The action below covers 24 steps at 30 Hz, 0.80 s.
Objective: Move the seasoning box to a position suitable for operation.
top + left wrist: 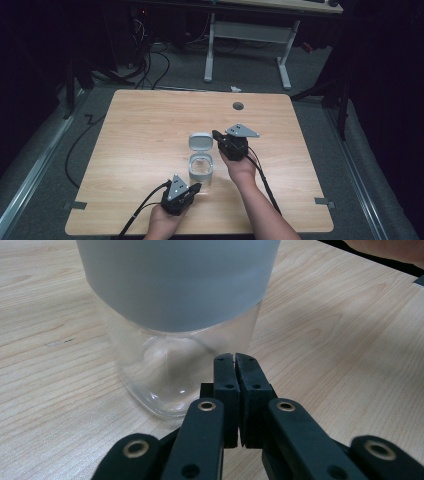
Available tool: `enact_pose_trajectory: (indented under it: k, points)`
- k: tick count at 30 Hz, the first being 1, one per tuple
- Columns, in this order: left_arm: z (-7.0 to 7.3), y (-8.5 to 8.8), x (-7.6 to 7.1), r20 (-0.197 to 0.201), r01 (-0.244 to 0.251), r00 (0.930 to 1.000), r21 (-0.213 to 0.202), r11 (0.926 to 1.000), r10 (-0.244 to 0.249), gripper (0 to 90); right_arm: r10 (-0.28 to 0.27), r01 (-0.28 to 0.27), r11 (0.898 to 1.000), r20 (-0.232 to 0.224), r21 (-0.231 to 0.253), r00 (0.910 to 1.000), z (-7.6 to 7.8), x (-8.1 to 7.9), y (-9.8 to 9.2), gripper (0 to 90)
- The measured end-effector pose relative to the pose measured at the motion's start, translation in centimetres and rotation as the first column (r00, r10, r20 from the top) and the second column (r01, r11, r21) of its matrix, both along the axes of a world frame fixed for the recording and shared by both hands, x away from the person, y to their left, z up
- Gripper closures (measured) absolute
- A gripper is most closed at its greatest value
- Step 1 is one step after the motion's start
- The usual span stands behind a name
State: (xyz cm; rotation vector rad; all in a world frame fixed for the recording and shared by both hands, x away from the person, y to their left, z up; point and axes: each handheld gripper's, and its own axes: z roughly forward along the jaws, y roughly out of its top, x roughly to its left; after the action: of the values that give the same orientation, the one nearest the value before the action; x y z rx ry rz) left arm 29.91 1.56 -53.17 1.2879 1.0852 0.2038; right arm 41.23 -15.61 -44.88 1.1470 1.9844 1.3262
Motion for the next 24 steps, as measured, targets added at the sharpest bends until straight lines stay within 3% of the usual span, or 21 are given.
enact_pose_trajectory:
  k: [7, 24]
  points:
    - [0.0, 0.0, 0.1, -0.009, 0.000, 1.0000, 0.003, 1.0000, 0.000, 90.0, 0.021, -0.021, 1.000, 0.025, 0.007, 0.9995, 0.8, -0.3, 0.5, 90.0]
    - [0.0, 0.0, 0.1, -0.008, 0.004, 1.0000, 0.006, 1.0000, -0.004, 90.0, 0.039, -0.039, 0.999, 0.031, 0.000, 0.9987, 1.0, -1.5, 0.7, 90.0]
